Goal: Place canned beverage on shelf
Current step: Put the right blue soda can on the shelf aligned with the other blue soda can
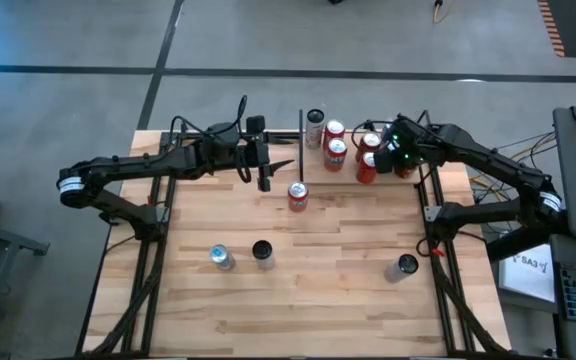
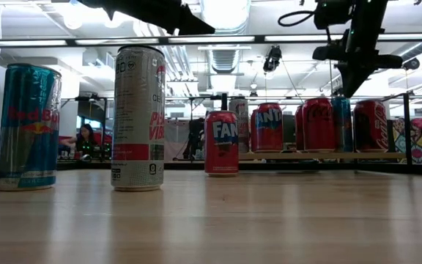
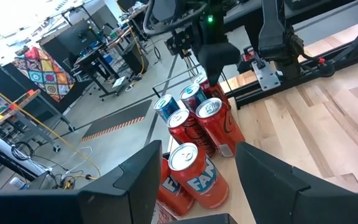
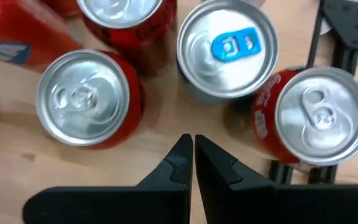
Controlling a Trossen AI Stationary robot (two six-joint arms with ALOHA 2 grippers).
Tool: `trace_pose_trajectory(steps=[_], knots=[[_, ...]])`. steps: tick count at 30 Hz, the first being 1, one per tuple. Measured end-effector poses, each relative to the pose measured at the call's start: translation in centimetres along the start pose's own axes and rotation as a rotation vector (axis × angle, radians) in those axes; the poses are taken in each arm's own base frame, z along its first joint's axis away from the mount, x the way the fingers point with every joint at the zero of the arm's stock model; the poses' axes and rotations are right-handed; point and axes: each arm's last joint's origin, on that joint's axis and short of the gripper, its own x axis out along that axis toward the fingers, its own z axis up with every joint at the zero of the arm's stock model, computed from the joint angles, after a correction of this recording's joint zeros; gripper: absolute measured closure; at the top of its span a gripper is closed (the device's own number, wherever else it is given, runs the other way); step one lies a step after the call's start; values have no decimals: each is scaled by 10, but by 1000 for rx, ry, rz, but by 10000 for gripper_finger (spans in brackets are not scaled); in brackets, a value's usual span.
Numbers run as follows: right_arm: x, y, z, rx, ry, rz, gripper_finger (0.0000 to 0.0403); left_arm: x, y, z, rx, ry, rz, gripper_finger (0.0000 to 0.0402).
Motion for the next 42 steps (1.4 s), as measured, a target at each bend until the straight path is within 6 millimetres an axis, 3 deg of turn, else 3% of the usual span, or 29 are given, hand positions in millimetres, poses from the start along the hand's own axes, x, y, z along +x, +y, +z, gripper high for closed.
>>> trace_pose_trajectory(steps=[14,29,42], knots=[[7,1,5,-16,-55,-105,394,0,0,0,0,0,-1,212],[7,3,9,-21,-104,-97,394,0,0,-1,-1,7,-4,212],[-30,8,22,-57,-125,51,394,-7,2,4,20,-13,9,212]])
